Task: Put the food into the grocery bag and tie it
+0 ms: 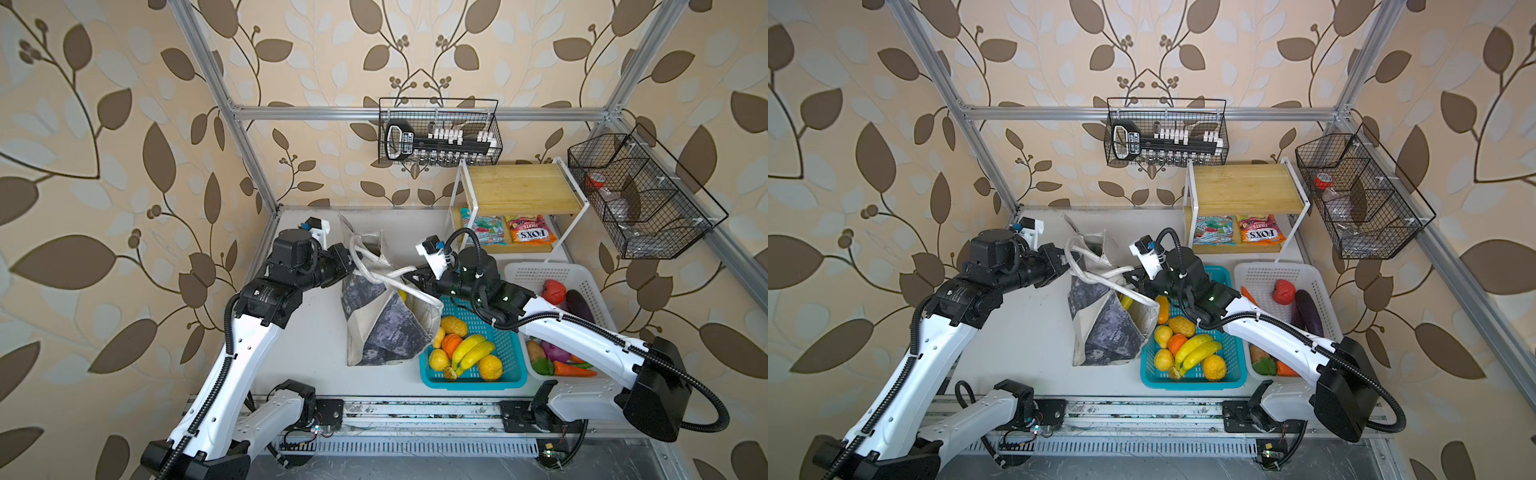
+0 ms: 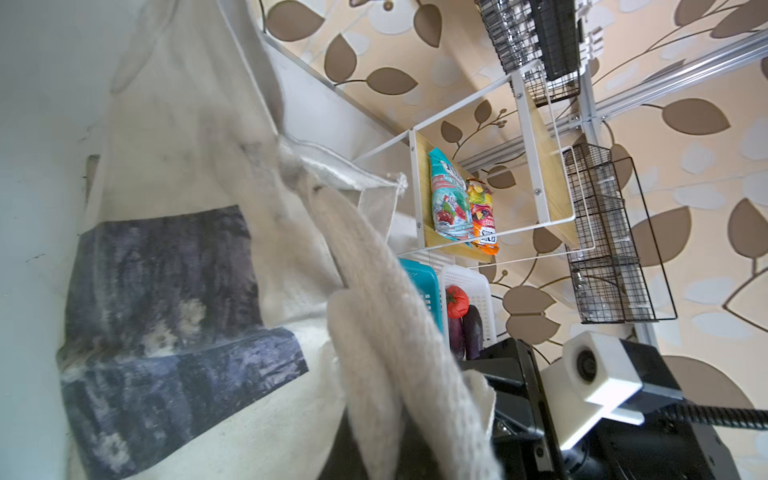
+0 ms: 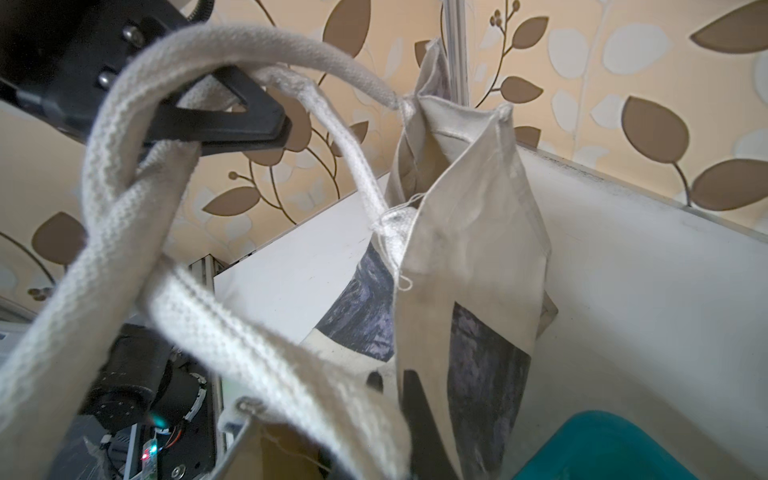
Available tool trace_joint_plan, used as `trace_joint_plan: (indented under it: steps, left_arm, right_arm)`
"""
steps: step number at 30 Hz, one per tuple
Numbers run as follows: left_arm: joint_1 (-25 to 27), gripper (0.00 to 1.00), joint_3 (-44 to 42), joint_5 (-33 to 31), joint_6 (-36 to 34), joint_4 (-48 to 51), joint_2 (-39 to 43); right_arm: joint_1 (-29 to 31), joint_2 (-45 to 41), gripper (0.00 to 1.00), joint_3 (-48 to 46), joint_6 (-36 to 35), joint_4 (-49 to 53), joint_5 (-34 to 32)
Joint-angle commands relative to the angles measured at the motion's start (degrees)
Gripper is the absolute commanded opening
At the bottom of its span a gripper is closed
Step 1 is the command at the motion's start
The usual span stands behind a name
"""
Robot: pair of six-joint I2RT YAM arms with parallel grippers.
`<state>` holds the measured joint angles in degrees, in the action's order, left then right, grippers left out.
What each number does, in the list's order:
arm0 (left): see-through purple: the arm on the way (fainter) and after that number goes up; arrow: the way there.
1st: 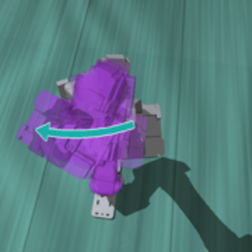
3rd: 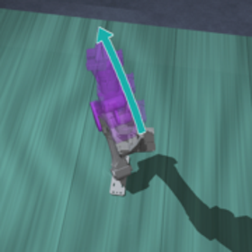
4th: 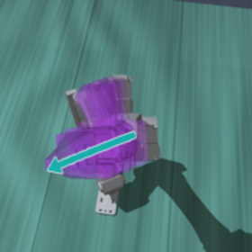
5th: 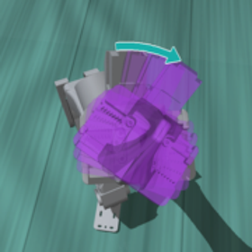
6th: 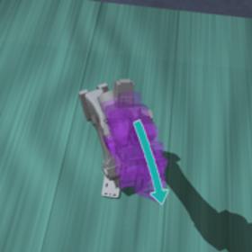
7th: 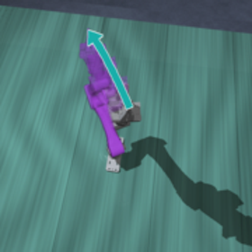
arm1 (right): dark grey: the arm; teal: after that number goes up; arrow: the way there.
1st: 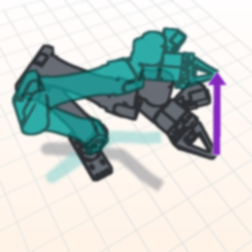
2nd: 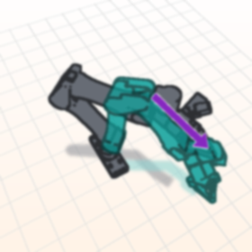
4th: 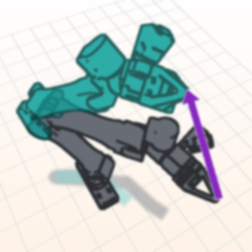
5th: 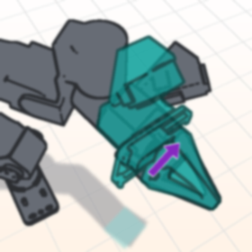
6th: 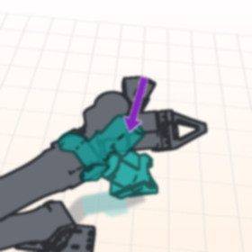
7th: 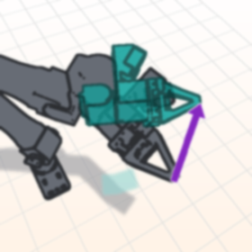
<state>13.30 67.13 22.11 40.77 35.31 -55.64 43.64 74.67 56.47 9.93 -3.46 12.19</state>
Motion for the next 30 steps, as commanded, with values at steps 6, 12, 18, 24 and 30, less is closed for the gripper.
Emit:
trace_joint_plan:
  steps: [6,12,18,24,30]
  left_arm:
    - [-5.0,0.0,1.9,-17.8,-6.4,4.3,1.1]
    - [-5.7,0.0,2.6,-26.4,-7.9,4.3,2.4]
    - [-6.7,0.0,3.2,-29.7,-8.4,4.7,2.0]
    - [-11.4,0.0,4.7,-29.0,-7.9,1.5,0.2]
    - [-12.3,0.0,3.4,-32.9,-7.9,0.2,-0.7]
  right_arm:
    - [-2.2,-7.5,0.0,-0.8,3.6,7.2,-9.9]
    - [-5.3,-2.0,0.0,1.0,5.4,5.0,-9.1]
    - [-4.6,9.5,0.0,8.7,7.6,0.1,-7.0]
    - [-4.1,22.8,0.0,29.7,4.6,6.0,-4.9]
    - [-5.6,28.2,0.0,38.3,3.7,13.2,-10.0]
